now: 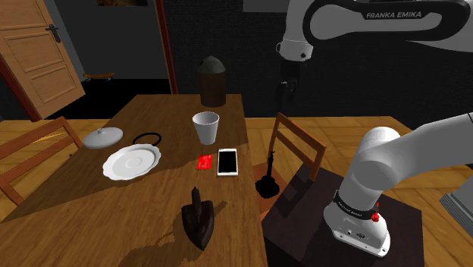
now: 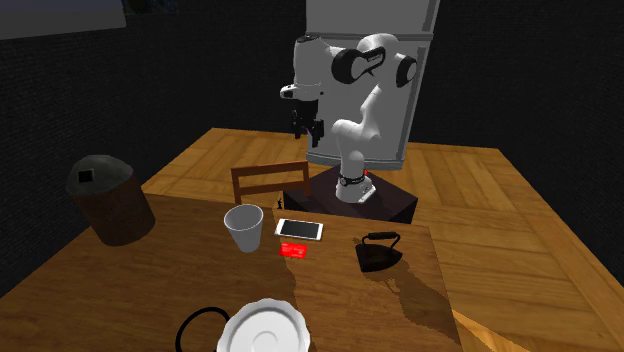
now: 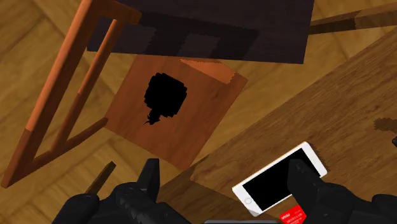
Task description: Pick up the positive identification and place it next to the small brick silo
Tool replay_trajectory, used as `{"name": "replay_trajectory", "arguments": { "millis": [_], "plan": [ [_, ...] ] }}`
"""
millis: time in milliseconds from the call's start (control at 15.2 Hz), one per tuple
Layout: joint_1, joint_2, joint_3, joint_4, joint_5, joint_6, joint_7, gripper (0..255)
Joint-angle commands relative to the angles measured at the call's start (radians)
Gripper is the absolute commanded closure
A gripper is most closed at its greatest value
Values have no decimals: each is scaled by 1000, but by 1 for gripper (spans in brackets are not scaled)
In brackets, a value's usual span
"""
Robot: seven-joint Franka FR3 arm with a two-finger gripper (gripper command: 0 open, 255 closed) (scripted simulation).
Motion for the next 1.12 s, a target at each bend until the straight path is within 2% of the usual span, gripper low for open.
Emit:
{"name": "replay_trajectory", "arguments": {
  "millis": [0, 330, 594, 858, 1056],
  "plan": [
    [0, 0, 0, 0, 0, 0, 0, 0],
    [-12, -13, 166, -114, 61, 191, 243, 0],
    [-38, 39, 317, -157, 90, 350, 446, 0],
    [-105, 139, 486, -153, 82, 504, 666, 0],
    [-197, 234, 631, -119, 37, 604, 849, 0]
  ]
}}
